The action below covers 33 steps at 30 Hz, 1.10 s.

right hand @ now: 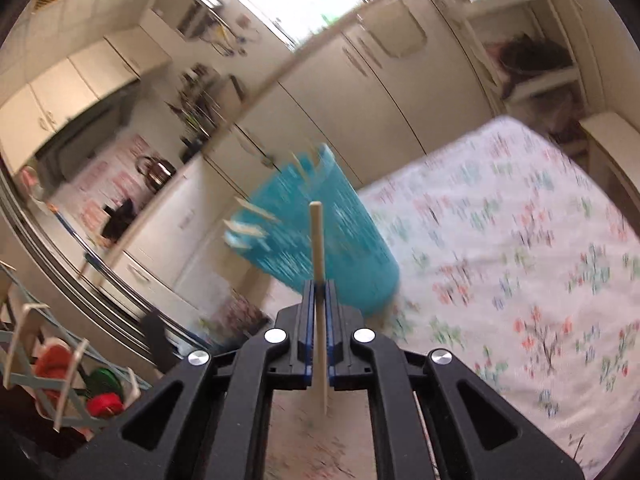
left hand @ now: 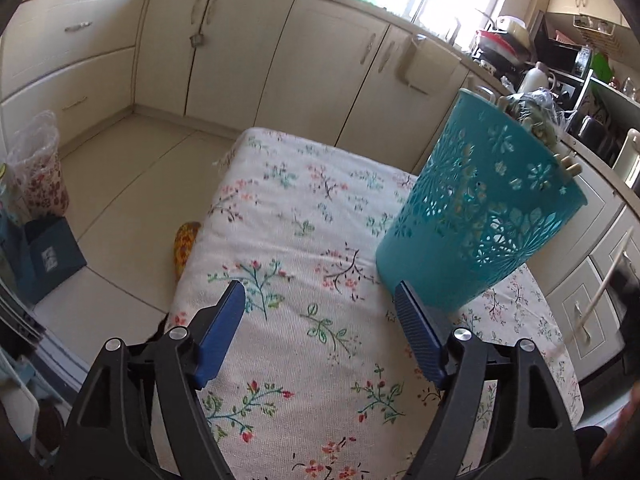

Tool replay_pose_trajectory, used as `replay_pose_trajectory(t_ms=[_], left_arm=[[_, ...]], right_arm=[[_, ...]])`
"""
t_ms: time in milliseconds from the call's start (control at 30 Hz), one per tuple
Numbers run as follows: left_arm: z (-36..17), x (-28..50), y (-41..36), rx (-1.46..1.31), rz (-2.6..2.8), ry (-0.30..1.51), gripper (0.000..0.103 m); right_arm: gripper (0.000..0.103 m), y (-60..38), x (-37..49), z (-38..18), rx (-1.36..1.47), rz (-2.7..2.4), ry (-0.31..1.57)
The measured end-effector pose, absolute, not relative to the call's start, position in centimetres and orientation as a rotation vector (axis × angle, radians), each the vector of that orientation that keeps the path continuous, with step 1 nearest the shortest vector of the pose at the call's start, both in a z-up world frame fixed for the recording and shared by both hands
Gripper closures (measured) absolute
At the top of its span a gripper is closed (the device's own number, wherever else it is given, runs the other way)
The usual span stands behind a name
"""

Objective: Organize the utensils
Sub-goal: 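Lift the held stick with the right tool into the teal cup and release, then close the right tool on the last wooden stick beside the cup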

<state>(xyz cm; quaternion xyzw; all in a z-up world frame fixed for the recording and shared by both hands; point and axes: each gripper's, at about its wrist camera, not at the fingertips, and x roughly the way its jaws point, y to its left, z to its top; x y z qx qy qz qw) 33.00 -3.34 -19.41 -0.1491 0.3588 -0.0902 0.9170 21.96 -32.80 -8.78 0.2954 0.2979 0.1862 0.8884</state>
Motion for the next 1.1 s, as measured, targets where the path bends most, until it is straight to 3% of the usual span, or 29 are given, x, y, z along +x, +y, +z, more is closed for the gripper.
replay_pose_trajectory(t_ms=[167, 367, 467, 500, 533, 600, 867, 900, 967, 1100], left_arm=[[-19.2, 33.6, -3.4, -0.333, -0.183, 0.74, 0.028], [-19.3, 33.8, -3.3, -0.351, -0.185, 0.742, 0.028], [-19.5, 33.9, -3.2, -0.356, -0.187, 0.75, 0.028], [-19.5, 33.9, -3.2, -0.356, -0.187, 0.752, 0.028], [-19.5, 33.9, -3.2, -0.357, -0.188, 0.754, 0.028], [-19.5, 34.0, -3.3, -0.359, -0.19, 0.756, 0.028], [-19.8, 34.2, -3.3, -0.369, -0.195, 0.766, 0.027], [-19.8, 34.2, -3.3, -0.371, -0.194, 0.766, 0.027], [-19.8, 34.2, -3.3, -0.372, -0.197, 0.767, 0.027], [-19.8, 34.2, -3.3, -0.376, -0.202, 0.767, 0.027]], right_arm=[[0.1, -31.8, 24.1, -1.2, 0.557, 0.452, 0.446], [0.1, -30.4, 26.6, 1.4, 0.444, 0.407, 0.469], [0.1, -31.1, 26.7, -2.1, 0.471, 0.322, 0.592], [0.095, -31.4, 26.7, -3.6, 0.49, 0.31, 0.638], [0.075, -31.7, 26.6, -5.8, 0.51, 0.277, 0.699], [0.055, -32.0, 26.2, -9.6, 0.527, 0.205, 0.803], [0.055, -29.5, 29.5, -17.9, 0.348, -0.031, 1.031], [0.059, -29.2, 29.2, -18.4, 0.305, -0.043, 1.017], [0.081, -28.0, 29.2, -18.5, 0.184, -0.055, 1.004], [0.099, -28.4, 28.4, -18.2, 0.179, 0.104, 1.007]])
